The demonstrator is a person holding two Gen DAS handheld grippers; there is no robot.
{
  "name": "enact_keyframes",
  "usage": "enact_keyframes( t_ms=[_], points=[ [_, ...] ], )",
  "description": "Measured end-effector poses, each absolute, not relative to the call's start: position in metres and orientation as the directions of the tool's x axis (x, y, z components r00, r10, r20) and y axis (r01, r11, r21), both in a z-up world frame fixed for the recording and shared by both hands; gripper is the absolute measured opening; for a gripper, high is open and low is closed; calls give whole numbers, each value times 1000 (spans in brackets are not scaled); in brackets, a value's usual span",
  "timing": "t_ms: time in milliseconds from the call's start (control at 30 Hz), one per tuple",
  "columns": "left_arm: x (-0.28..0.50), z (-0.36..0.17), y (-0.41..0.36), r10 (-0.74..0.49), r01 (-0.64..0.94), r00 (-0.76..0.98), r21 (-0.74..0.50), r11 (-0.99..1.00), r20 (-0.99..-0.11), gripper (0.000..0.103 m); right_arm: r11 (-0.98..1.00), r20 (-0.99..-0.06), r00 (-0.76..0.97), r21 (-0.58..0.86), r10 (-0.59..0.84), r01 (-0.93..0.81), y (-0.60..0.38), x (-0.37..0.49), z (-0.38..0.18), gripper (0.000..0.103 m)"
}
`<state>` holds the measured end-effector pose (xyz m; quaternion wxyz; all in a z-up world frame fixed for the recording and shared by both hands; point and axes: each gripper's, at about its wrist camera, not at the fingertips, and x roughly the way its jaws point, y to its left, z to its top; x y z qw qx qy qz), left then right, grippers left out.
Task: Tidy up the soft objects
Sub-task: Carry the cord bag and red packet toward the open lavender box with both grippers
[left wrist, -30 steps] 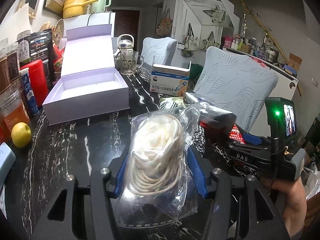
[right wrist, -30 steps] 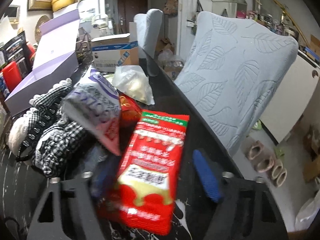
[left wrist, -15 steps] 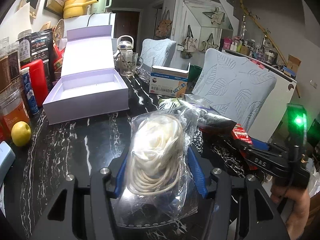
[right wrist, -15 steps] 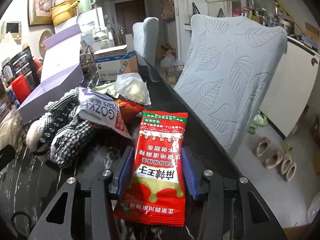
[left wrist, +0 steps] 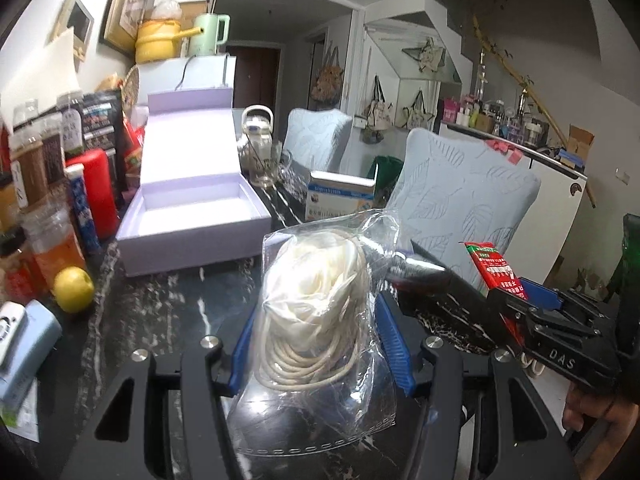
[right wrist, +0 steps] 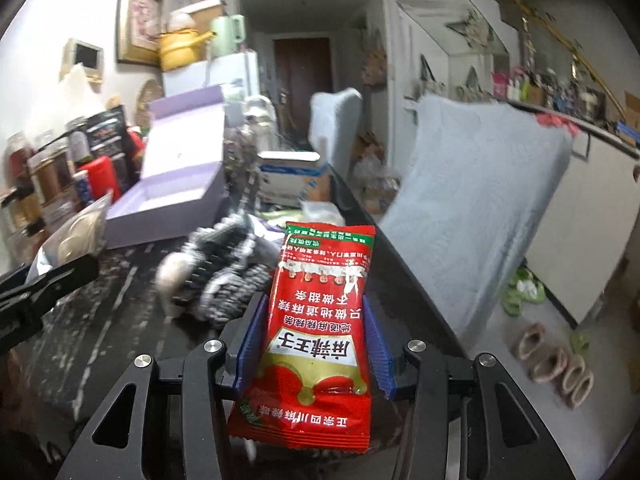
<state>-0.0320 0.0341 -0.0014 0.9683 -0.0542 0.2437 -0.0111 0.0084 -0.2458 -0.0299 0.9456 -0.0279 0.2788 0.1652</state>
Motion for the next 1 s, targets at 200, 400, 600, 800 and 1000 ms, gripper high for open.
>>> enact_keyframes(
  t_ms=[200, 400, 600, 800, 1000],
  points=[
    [-54, 24, 45, -38, 2, 911, -89, 996, -412, 55, 916, -471, 806, 9, 358, -402, -226, -16, -4, 47],
    [-63, 48, 56, -20, 3, 928, -47, 999, -373, 55, 874, -425, 787, 19, 447, -486, -201, -24, 18, 47],
    [-57, 73, 75, 24, -27, 942, -7, 1000, -336, 55, 825, -396, 757, 0, 519, -565, -167, -26, 44, 47],
    [-29, 88, 97, 116, -96, 933, 76, 993, -340, 55, 810, -371, 768, -68, 521, -582, -131, -15, 71, 47],
    [2, 102, 122, 207, -179, 922, 113, 977, -329, 55, 787, -388, 742, -65, 546, -613, -98, 10, 93, 47]
  ],
)
